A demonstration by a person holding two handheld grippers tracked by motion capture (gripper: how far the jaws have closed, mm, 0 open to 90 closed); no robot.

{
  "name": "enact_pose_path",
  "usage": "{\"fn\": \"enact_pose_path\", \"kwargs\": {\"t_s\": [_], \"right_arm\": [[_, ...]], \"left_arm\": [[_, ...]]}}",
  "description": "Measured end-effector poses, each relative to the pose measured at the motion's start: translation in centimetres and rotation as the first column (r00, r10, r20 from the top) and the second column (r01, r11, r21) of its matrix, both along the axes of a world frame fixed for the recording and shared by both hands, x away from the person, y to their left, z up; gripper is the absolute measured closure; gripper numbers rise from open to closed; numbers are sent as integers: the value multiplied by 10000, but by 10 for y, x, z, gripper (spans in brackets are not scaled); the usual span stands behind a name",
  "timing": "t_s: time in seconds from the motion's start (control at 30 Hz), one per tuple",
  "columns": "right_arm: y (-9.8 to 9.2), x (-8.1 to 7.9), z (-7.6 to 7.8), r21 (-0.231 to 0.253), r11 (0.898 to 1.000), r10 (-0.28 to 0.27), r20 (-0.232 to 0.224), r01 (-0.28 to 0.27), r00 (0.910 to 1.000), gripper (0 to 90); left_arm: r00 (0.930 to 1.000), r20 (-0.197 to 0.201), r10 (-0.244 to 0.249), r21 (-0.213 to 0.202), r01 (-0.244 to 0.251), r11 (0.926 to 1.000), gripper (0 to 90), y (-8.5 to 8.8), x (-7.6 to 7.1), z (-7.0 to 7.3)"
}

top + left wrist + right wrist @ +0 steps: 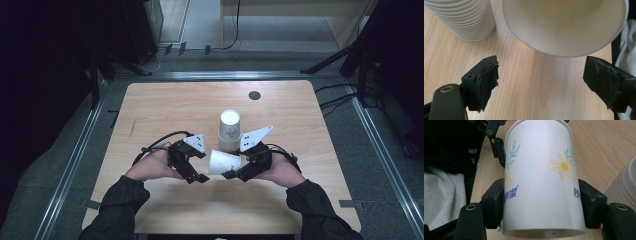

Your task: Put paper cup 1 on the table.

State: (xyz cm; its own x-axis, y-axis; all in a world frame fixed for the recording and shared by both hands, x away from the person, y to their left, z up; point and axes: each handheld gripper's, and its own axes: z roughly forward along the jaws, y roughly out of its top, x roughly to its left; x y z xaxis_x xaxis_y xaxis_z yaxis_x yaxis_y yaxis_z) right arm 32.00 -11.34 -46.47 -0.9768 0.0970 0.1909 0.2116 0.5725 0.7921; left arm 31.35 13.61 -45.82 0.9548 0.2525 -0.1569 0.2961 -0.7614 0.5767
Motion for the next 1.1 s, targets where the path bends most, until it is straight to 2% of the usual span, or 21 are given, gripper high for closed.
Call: {"fn": "enact_pose_path", "kwargs": {"t_s": [0.13,0.2,0.23,0.27,0.4,0.53,0.57,0.6,0.73,0.9,1.0,1.1], "right_arm": [[-1,0,1,151,9999,27,-1,-27,10000,335],[-1,0,2,213,9998,41,-14,-41,10000,334],[-1,0,2,226,9997,76,-36,-75,10000,334],[-1,0,2,238,9997,70,-14,-70,10000,334],[0,0,1,335,9993,179,-103,-176,9998,335],[1,-1,1,439,9986,298,-176,-290,9994,334],[1,-1,2,449,9985,316,-179,-308,9993,334],[1,-1,2,449,9985,316,-179,-308,9993,334],[2,-1,1,549,9976,440,-293,-423,9986,334],[4,-2,-1,519,9970,602,-428,-580,9973,333],[4,-1,-1,520,9970,588,-388,-567,9975,334],[4,-1,-1,543,9970,574,-397,-552,9976,336]], "left_arm": [[9995,-45,324,-613,-326,9976,130,6,-2,-2],[9990,-202,408,-1056,-427,9935,131,7,-2,-3],[9986,-281,459,-1178,-489,9918,130,7,-2,-4],[9986,-195,489,-1215,-509,9913,130,7,-2,-4],[9989,-337,320,-1782,-375,9833,131,1,-4,-6],[9989,-437,164,-2140,-254,9765,131,-3,-4,-7],[9987,-493,150,-2373,-263,9711,134,-3,-4,-7],[9987,-493,150,-2373,-263,9711,140,-3,-4,-7],[9985,-542,16,-2701,-162,9627,146,-4,-5,-7],[9987,-496,-75,-2809,-67,9597,160,-4,-5,-6],[9993,-348,-141,-2861,36,9582,223,-3,-6,-5],[9995,-248,-194,-2854,115,9584,232,-3,-6,-4]]}}
